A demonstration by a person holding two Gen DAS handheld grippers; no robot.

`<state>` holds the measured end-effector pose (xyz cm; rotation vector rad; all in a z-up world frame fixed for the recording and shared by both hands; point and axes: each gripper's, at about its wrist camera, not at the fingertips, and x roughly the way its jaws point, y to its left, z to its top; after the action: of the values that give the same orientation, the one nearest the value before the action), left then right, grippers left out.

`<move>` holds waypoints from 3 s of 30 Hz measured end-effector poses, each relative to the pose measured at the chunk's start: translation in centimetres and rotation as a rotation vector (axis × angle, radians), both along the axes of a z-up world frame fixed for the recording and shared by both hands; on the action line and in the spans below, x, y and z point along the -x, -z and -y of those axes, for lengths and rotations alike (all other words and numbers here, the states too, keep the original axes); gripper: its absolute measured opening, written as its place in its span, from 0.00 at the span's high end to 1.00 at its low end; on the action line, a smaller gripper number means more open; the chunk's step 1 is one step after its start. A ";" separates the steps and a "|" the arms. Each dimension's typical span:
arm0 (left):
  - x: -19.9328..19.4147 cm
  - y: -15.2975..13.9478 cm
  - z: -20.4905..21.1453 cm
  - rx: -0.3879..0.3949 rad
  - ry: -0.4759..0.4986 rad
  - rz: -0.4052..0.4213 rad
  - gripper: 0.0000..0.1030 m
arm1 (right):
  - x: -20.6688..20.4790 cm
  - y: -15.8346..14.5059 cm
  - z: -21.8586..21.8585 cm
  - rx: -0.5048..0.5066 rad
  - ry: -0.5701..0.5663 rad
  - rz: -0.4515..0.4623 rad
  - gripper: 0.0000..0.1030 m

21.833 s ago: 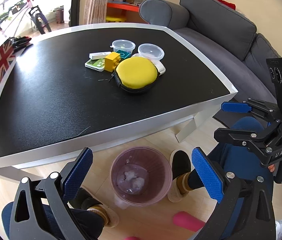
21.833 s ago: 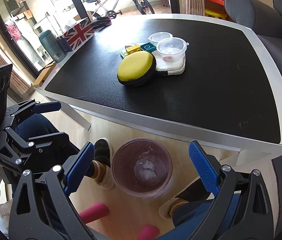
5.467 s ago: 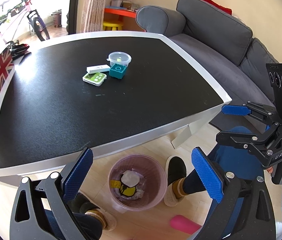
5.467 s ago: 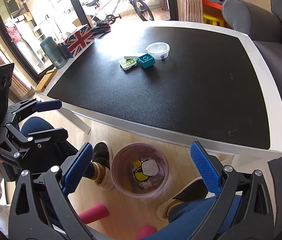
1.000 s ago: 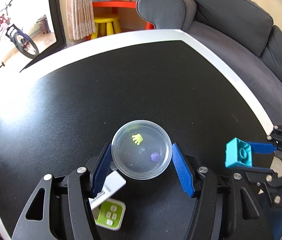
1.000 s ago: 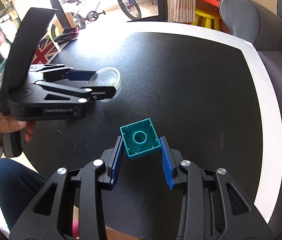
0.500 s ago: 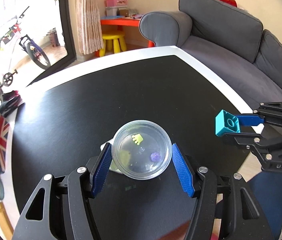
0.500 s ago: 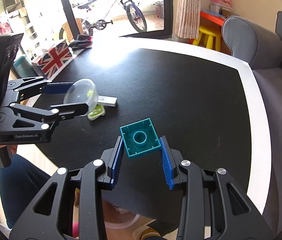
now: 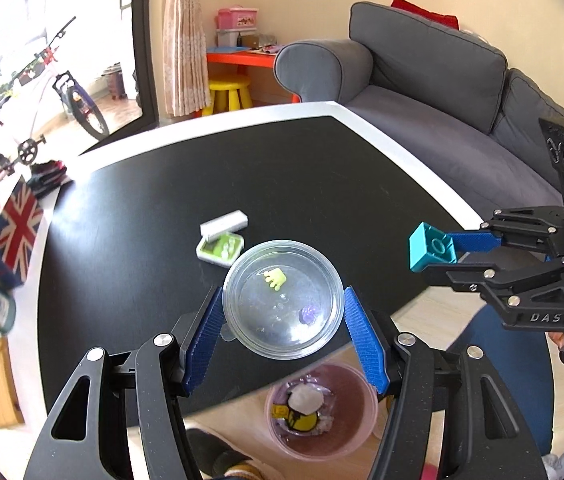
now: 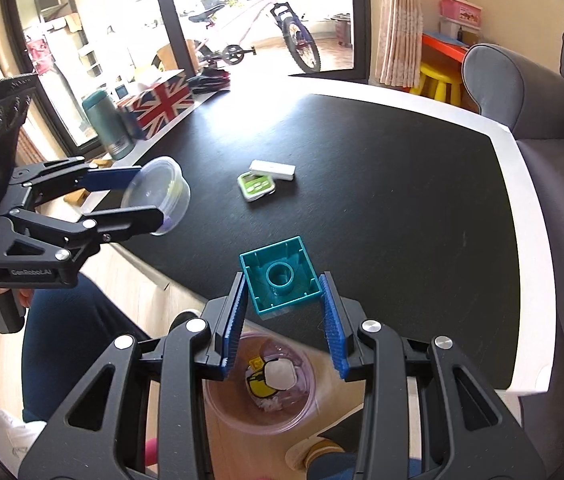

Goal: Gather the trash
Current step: 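Carry both items over the pink bin and open the right tool to drop the teal brick, then open the left tool to drop the clear container into the pink bin, then move both tools from the bin back over the table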

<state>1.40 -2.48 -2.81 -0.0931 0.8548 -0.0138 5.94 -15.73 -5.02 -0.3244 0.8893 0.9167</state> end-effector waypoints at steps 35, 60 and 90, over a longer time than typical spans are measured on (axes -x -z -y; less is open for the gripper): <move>6.4 5.2 2.2 0.121 -0.006 -0.082 0.42 | 4.7 4.7 2.0 0.024 -0.010 -0.105 0.12; 5.6 5.5 3.0 0.145 0.027 -0.103 0.42 | 3.8 3.6 3.4 -0.019 0.042 -0.108 0.05; 5.1 4.7 1.7 0.164 -0.044 -0.076 0.07 | 3.8 3.8 2.8 -0.028 0.042 -0.123 0.05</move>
<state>-3.68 -4.23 -7.52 -0.2678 0.9261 -0.0399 2.16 -18.55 -8.84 -0.2265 0.9914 0.9168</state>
